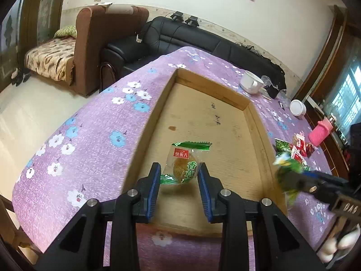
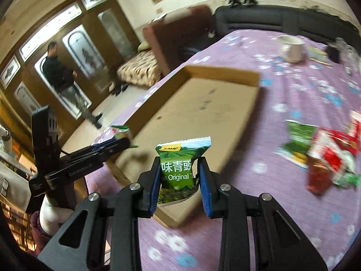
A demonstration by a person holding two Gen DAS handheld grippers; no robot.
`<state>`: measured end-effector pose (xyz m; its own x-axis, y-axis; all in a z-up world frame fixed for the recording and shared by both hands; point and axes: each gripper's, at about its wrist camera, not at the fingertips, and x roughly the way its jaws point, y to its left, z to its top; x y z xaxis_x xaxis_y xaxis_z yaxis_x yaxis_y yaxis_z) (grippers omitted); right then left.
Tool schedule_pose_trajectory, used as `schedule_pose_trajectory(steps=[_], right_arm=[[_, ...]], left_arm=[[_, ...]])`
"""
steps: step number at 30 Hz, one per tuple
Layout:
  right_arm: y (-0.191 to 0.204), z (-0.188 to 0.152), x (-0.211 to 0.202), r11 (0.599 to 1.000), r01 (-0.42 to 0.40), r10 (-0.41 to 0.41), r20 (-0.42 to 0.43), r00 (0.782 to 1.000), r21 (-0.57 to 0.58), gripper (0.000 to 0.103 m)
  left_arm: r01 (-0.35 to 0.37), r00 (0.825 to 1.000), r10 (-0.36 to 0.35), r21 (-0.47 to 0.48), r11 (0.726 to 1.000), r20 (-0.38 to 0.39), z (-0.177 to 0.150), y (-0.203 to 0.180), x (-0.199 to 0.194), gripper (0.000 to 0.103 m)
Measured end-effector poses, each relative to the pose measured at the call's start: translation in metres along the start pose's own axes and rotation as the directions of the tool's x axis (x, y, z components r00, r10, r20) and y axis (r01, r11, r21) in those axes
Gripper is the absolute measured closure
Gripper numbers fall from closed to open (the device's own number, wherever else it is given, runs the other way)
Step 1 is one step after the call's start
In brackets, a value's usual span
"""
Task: Organize snacks
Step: 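Carry both snacks over the cardboard box and open both grippers to drop them, then grasp the red foil-wrapped candy with the left gripper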
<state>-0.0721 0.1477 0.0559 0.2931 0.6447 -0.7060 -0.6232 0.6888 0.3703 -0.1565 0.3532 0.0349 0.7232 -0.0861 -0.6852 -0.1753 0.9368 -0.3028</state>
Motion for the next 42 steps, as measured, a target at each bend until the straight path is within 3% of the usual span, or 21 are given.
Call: schedule_pose_trajectory(steps=[7, 12, 14, 19, 23, 25, 28, 30, 38, 42], right_arm=[[0.022, 0.006, 0.055, 1.0, -0.022, 0.021, -0.082, 0.996, -0.016, 0.069], [0.025, 0.007, 0.062, 1.0, -0.021, 0.02, -0.078, 0.997, -0.008, 0.058], [0.023, 0.008, 0.051, 1.0, -0.027, 0.027, -0.053, 0.998, -0.003, 0.058], [0.003, 0.009, -0.001, 1.0, -0.005, 0.005, 0.051, 0.999, 0.005, 0.057], [-0.044, -0.006, -0.064, 0.995, 0.068, -0.078, 0.156, 0.985, 0.072, 0.043], [-0.077, -0.019, -0.099, 0.982, 0.134, -0.159, 0.197, 0.968, 0.133, 0.039], [-0.135, -0.039, -0.138, 0.938, 0.255, -0.301, 0.189, 0.935, 0.237, 0.038], [-0.161, -0.046, -0.149, 0.914, 0.286, -0.341, 0.162, 0.926, 0.288, 0.038], [-0.2, -0.051, -0.119, 0.895, 0.277, -0.331, 0.102, 0.938, 0.351, 0.038], [-0.193, -0.045, -0.115, 0.924, 0.227, -0.28, 0.138, 0.95, 0.307, 0.038]], left_arm=[[0.043, 0.999, -0.043, -0.043, 0.998, 0.009, 0.001, 0.015, -0.002, 0.063], [0.08, 0.997, -0.077, -0.082, 0.993, 0.03, 0.001, 0.016, -0.011, 0.044], [0.08, 0.996, -0.075, -0.094, 0.992, 0.049, 0.001, 0.015, -0.018, 0.038], [0.097, 0.992, -0.087, -0.118, 0.988, 0.089, 0.002, 0.01, -0.036, 0.036], [0.123, 0.987, -0.112, -0.086, 0.989, 0.118, 0.003, -0.007, -0.049, 0.032], [0.144, 0.983, -0.138, -0.048, 0.988, 0.118, 0.002, -0.023, -0.051, 0.03], [0.19, 0.977, -0.192, 0.023, 0.981, 0.091, -0.002, -0.054, -0.048, 0.028], [0.226, 0.972, -0.229, 0.068, 0.972, 0.047, -0.007, -0.08, -0.038, 0.027], [0.313, 0.948, -0.294, 0.204, 0.928, -0.119, -0.031, -0.168, -0.004, 0.027], [0.318, 0.946, -0.291, 0.241, 0.917, -0.143, -0.034, -0.191, 0.008, 0.027]])
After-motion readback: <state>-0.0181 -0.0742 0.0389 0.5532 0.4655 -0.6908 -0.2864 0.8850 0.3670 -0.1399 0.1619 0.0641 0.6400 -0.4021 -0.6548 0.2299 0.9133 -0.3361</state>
